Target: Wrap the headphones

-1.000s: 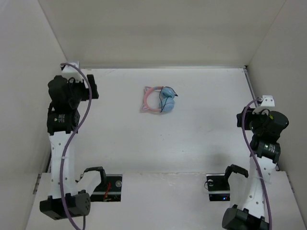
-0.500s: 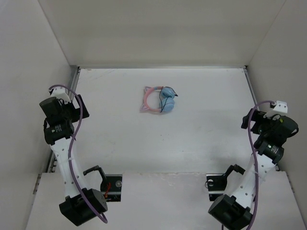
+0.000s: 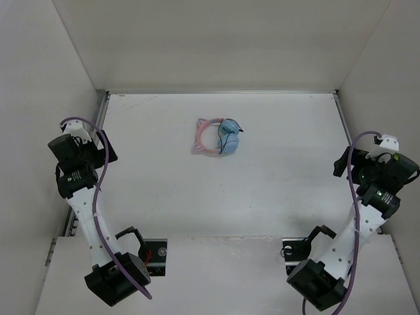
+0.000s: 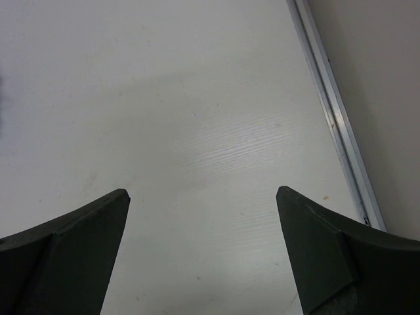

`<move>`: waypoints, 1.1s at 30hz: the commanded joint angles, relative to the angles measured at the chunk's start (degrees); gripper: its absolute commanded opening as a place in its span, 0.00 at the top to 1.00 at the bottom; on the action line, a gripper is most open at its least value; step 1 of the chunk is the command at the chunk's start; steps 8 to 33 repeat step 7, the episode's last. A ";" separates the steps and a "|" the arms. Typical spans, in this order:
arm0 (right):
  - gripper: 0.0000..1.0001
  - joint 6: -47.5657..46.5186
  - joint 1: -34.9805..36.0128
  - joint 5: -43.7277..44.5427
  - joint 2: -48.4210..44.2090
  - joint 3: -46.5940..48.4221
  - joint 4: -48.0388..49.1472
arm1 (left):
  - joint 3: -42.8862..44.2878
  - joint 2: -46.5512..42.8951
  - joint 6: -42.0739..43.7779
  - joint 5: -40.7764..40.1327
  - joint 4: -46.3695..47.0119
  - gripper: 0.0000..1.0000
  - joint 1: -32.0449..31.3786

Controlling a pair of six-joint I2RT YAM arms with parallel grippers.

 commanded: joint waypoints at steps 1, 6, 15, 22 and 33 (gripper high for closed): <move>0.00 -2.03 -1.86 -0.17 -1.74 0.66 -1.52 | 1.80 -0.17 0.13 1.04 1.73 0.00 0.54; 0.00 -2.99 -1.87 1.59 -2.27 -2.41 0.86 | 1.71 0.09 0.13 1.39 2.35 0.00 1.07; 0.00 -2.99 -2.30 1.59 -3.06 -3.20 2.08 | 1.62 0.18 0.13 1.57 2.43 0.00 1.24; 0.00 -2.99 -2.30 1.59 -3.06 -3.20 2.08 | 1.62 0.18 0.13 1.57 2.43 0.00 1.24; 0.00 -2.99 -2.30 1.59 -3.06 -3.20 2.08 | 1.62 0.18 0.13 1.57 2.43 0.00 1.24</move>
